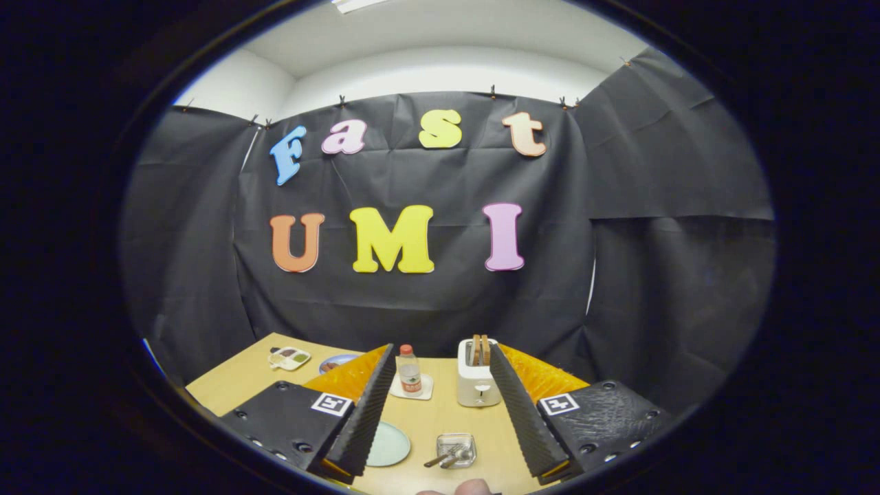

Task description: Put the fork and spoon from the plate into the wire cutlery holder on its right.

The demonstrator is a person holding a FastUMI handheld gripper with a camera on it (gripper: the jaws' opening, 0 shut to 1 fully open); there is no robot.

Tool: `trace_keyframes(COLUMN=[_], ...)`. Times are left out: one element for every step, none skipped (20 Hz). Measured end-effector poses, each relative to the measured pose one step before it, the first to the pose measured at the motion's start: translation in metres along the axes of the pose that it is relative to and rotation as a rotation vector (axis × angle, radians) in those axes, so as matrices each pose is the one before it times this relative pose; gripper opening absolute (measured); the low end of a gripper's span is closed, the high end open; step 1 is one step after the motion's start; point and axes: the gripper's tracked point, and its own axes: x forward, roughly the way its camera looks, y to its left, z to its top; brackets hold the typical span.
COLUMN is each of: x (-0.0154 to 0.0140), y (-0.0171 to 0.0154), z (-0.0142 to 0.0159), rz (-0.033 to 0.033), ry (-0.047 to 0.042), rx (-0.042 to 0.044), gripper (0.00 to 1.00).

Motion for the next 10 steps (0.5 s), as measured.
trace_keyframes(x=[-0.00010,0.00066,0.00034,0.00029,0.00043,-0.00010,0.00092,0.00044,0.00016,-0.00102], y=[0.00224,0.00076,0.00052,-0.00012,0.00097,0.00069,0.00090,-0.00033,0.00043,0.00057], z=[0.00008,0.00031,0.00071,0.00050,0.00002,-0.00014,0.00070,0.00027,0.00158,0.00121], rz=[0.00281,0.00321,0.00092,0.00059,0.00049,0.00117,-0.00139,-0.00071,-0.00144,0.00112], ry=[0.00071,0.00200,0.00004,-0.00275,0.00199,-0.00036,-0.00074,-0.00414,-0.00363,-0.00395], rx=[0.00273,0.00204,0.00181,0.00164,0.00074,0.00264,0.00004,0.00025,-0.00082,0.00334], gripper=[0.84,0.84,0.84,0.84,0.84,0.84,0.84,0.84,0.85,0.85])
